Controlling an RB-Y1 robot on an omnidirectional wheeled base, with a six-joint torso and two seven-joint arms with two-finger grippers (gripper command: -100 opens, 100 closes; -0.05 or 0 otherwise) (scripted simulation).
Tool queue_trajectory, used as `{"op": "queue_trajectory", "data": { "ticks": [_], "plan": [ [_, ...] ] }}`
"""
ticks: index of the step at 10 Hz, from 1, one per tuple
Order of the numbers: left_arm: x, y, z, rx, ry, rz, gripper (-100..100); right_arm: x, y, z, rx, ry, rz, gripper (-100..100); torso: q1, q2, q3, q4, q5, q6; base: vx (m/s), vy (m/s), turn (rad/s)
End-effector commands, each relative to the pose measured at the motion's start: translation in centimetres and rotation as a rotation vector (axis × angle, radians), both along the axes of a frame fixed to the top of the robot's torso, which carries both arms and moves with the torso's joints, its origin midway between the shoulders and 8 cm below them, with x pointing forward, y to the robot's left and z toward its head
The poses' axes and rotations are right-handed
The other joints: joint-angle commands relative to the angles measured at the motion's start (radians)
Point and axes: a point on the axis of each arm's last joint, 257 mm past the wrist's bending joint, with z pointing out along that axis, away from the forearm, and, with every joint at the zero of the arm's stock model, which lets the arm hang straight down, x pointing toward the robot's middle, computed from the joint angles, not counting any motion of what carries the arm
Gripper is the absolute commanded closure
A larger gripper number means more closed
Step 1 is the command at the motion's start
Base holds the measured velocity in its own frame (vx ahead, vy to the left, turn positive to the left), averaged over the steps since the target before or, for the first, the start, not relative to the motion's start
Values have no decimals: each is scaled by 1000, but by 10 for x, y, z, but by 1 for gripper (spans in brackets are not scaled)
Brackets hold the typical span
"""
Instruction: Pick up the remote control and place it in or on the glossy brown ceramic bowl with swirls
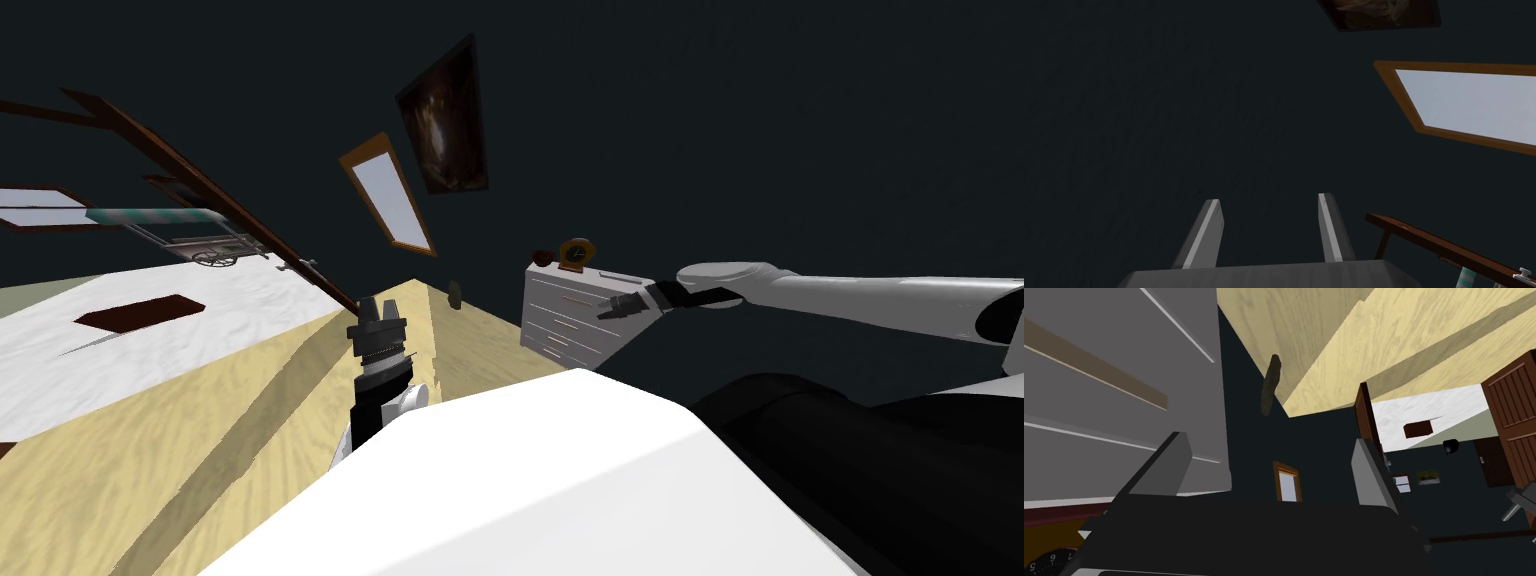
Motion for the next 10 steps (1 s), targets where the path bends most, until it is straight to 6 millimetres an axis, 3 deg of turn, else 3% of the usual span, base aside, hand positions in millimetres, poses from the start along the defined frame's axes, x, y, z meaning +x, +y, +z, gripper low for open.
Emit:
{"op": "queue_trajectory", "data": {
  "ticks": [1, 3, 4, 5, 8, 10],
  "plan": [
    [0, 0, 0, 0, 0, 0, 0, 3, -16, 8, -68, 13, 7, -100, 0, 0, 0, 0, 0, 0, 54, -61, 50],
    [0, 0, 0, 0, 0, 0, 0, 11, -13, 16, -68, -12, 15, -100, 1, 2, 1, 0, 0, 1, 16, -16, -14],
    [0, 0, 0, 0, 0, 0, 0, 5, -15, 11, -68, 6, 9, -100, 3, 3, 2, 1, 0, 1, -4, 8, -1],
    [0, 0, 0, 0, 0, 0, 0, 3, -37, 17, -140, 36, 2, -100, 4, 4, 2, 1, 0, 1, 47, -32, 104],
    [0, 0, 0, 0, 0, 0, 0, 3, -38, 19, -147, 37, 5, -100, 1, 2, 1, 0, 0, 1, 31, -35, 18],
    [0, 0, 0, 0, 0, 0, 0, -2, -73, 32, -269, 94, -1, -100, 2, 1, 1, 0, 0, 0, 97, -95, 129]
  ]
}}
